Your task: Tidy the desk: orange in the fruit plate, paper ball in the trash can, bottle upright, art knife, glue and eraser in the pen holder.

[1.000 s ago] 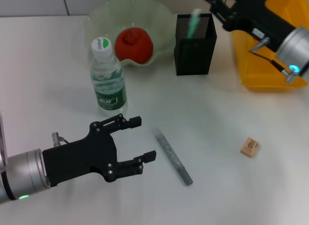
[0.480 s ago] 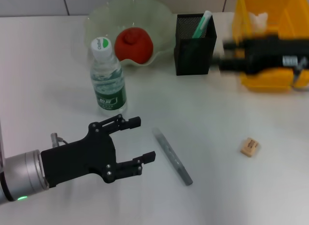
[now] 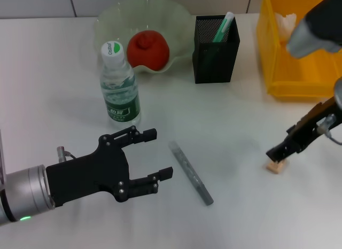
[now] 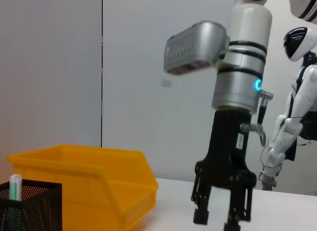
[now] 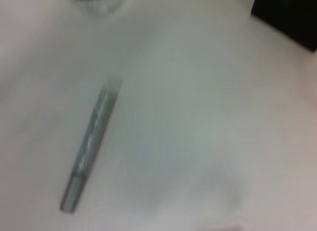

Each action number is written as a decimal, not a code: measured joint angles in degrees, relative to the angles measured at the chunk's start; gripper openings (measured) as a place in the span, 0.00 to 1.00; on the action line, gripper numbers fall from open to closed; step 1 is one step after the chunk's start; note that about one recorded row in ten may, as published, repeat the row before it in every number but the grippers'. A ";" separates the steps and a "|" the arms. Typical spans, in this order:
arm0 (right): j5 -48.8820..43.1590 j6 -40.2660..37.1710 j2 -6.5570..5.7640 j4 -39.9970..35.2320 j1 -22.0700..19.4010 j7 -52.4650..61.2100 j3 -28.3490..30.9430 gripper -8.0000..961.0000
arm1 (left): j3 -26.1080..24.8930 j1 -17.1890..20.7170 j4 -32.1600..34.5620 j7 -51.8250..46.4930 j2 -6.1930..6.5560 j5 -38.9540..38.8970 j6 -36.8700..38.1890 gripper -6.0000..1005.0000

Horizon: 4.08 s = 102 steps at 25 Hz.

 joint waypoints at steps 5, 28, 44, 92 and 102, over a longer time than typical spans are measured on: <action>-2.52 1.54 0.19 4.30 1.41 0.38 -4.30 0.76 | -0.01 0.20 0.27 -0.03 0.00 0.00 0.19 0.78; -4.98 7.27 0.44 12.50 3.96 -0.31 -9.78 0.75 | -0.01 0.20 0.44 -0.09 0.03 0.00 0.26 0.78; -4.81 7.49 0.40 13.51 4.60 0.79 -9.45 0.40 | -0.01 0.07 0.36 -0.09 0.00 0.08 0.52 0.78; -4.56 9.66 0.40 13.71 4.12 3.62 -10.58 0.48 | -0.01 0.07 0.42 -0.04 0.01 -0.05 1.26 0.78; -4.32 7.72 0.20 0.98 2.12 3.95 -6.83 0.38 | -0.01 0.15 0.53 -0.02 0.00 -0.03 1.44 0.78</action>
